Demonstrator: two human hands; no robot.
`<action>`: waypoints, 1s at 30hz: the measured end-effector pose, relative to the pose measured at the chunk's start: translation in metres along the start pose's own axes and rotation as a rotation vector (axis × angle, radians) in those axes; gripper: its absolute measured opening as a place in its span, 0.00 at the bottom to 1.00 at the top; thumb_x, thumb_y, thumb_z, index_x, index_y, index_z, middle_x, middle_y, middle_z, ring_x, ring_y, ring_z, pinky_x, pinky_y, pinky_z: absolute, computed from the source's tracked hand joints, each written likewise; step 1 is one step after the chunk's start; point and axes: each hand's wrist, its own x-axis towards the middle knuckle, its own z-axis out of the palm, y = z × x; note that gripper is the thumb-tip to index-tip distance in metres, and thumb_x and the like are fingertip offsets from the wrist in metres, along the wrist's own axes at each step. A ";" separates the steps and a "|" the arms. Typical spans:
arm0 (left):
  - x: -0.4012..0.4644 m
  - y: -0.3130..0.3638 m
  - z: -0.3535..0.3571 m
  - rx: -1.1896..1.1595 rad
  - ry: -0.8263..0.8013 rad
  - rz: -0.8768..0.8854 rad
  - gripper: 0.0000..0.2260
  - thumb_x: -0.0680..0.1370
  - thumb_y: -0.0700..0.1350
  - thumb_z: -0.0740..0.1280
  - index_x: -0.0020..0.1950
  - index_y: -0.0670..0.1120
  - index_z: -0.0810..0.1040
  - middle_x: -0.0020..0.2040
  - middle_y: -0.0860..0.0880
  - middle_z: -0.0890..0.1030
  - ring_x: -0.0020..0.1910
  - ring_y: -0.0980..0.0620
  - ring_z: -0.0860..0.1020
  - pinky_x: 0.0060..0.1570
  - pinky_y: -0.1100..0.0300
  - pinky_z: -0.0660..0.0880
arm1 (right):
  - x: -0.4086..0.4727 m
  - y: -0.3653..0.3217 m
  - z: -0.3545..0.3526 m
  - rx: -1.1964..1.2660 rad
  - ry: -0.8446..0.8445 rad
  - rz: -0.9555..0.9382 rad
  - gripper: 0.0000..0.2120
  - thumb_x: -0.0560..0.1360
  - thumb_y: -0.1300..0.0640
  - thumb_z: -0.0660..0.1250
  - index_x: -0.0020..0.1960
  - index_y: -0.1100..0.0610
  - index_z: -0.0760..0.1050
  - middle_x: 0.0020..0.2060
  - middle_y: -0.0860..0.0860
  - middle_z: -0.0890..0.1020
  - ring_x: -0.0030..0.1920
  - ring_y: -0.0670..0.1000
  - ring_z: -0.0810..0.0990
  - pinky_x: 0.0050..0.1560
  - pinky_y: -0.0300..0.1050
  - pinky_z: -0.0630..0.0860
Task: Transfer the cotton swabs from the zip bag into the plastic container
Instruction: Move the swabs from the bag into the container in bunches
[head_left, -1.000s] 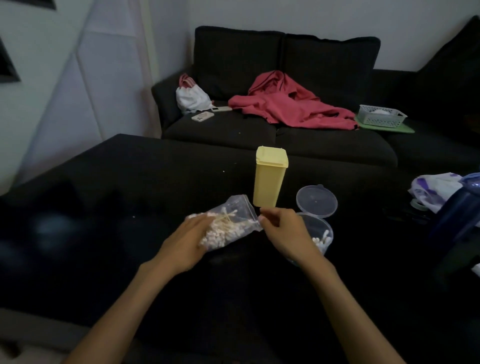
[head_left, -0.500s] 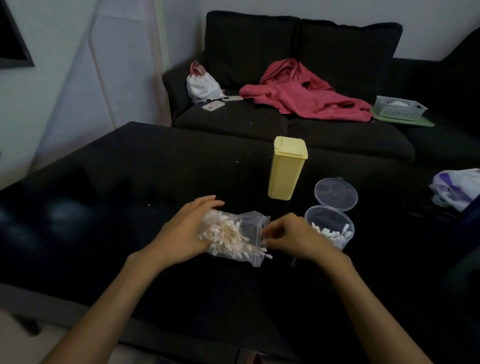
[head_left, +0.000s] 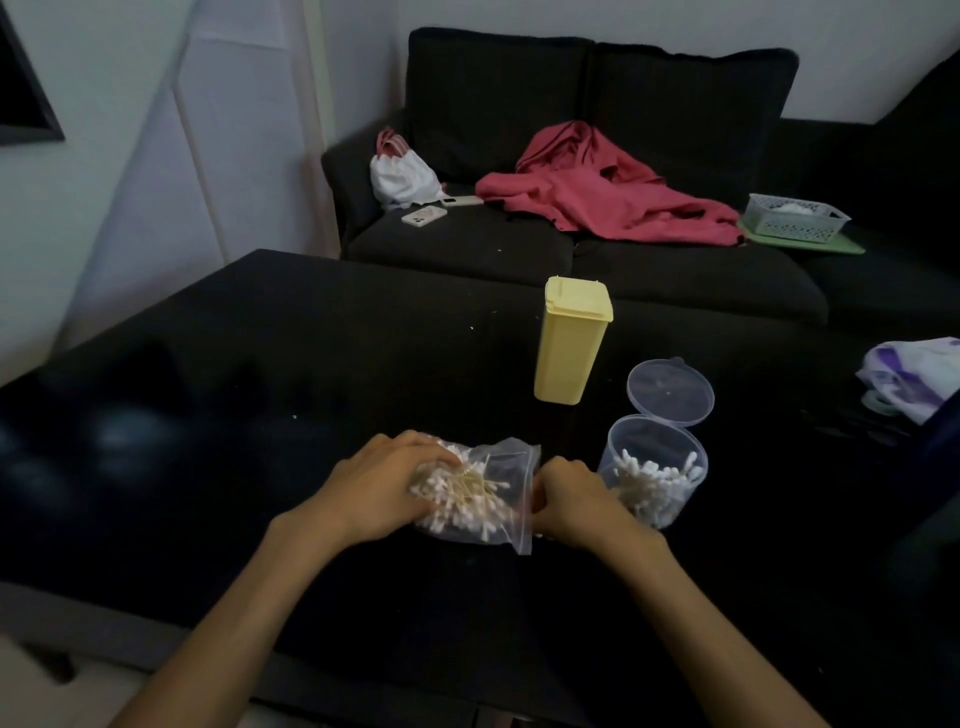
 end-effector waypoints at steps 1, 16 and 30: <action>0.000 0.000 0.000 0.003 0.000 -0.002 0.23 0.76 0.48 0.67 0.67 0.64 0.67 0.70 0.61 0.64 0.66 0.54 0.65 0.58 0.53 0.70 | 0.001 -0.001 0.003 -0.004 0.002 -0.013 0.08 0.69 0.56 0.70 0.38 0.56 0.71 0.45 0.56 0.79 0.49 0.57 0.79 0.42 0.44 0.71; 0.000 0.008 -0.002 0.020 -0.014 -0.046 0.35 0.70 0.56 0.73 0.72 0.61 0.59 0.65 0.59 0.68 0.64 0.53 0.67 0.55 0.53 0.70 | 0.003 -0.008 -0.006 0.235 0.007 0.044 0.22 0.73 0.65 0.63 0.22 0.55 0.65 0.16 0.44 0.69 0.25 0.42 0.66 0.24 0.30 0.63; 0.006 0.009 -0.002 0.022 -0.083 -0.080 0.37 0.68 0.51 0.75 0.73 0.60 0.61 0.56 0.59 0.65 0.57 0.56 0.72 0.48 0.59 0.69 | -0.002 -0.013 -0.015 0.821 -0.208 0.201 0.13 0.81 0.52 0.57 0.40 0.54 0.73 0.33 0.50 0.74 0.29 0.44 0.74 0.30 0.36 0.75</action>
